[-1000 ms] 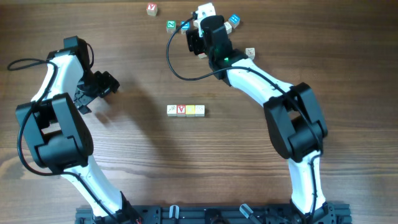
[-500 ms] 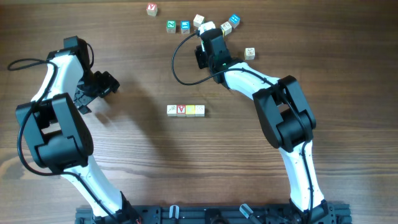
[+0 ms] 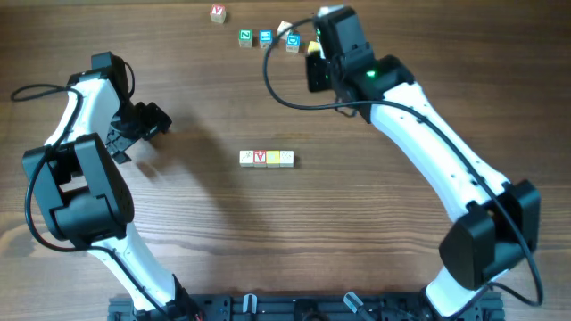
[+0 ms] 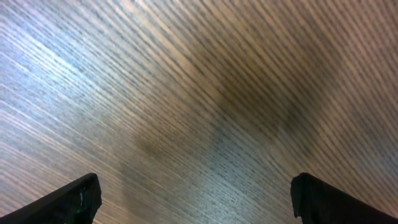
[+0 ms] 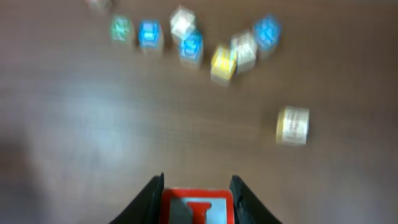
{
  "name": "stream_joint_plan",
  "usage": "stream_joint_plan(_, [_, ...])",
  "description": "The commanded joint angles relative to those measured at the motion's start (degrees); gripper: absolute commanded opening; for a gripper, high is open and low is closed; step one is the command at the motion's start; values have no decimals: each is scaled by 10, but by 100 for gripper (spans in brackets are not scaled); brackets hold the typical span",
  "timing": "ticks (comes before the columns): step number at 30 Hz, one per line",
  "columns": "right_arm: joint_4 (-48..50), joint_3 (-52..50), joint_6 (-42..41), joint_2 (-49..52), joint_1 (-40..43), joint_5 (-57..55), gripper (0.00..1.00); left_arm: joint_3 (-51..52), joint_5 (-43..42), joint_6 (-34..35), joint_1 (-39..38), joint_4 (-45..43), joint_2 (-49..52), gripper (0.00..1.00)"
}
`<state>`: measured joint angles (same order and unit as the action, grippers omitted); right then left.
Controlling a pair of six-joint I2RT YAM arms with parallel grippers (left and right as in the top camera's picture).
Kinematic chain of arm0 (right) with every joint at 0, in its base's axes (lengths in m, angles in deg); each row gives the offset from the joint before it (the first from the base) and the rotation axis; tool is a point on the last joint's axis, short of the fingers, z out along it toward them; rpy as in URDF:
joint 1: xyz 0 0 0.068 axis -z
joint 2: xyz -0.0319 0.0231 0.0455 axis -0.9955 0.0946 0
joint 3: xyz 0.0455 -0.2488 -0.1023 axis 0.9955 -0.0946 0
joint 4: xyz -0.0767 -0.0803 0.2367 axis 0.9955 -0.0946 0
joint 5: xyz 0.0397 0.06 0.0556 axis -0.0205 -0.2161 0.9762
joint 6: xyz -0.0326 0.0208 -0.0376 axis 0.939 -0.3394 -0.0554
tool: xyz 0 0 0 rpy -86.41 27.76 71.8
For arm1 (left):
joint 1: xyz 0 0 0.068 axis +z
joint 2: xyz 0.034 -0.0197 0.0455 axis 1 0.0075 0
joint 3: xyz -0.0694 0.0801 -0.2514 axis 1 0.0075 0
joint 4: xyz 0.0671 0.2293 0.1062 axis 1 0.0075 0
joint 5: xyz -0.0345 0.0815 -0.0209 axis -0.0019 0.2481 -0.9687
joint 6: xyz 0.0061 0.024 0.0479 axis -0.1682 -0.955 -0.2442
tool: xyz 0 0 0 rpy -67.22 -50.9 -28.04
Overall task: Form a horizontal line
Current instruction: 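Carry the 'I' block and set it right of the dove block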
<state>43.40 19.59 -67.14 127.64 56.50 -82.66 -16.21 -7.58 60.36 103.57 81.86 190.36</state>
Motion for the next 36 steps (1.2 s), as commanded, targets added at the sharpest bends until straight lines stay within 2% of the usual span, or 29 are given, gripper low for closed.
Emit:
stream_joint_plan(1, [-58, -23, -97, 15, -1, 93, 18, 0, 6, 1, 2, 0, -5, 100])
stream_joint_plan(7, [-29, -132, -175, 22, -5, 110, 18, 0, 6, 1, 2, 0, -5, 100])
stream_joint_plan(14, [108, -238, -180, 26, -27, 110, 17, 0, 5, 1, 2, 0, -5, 100])
stream_joint_plan(27, [131, -244, -235, 56, -44, 101, 16, 0, 6, 1, 2, 0, -5, 100])
stream_joint_plan(32, [132, -244, -251, 61, -45, 106, 21, 0, 6, 1, 2, 0, -5, 100])
stream_joint_plan(36, [129, -244, -251, 61, -46, 127, 31, 0, 6, 1, 2, 0, -5, 100])
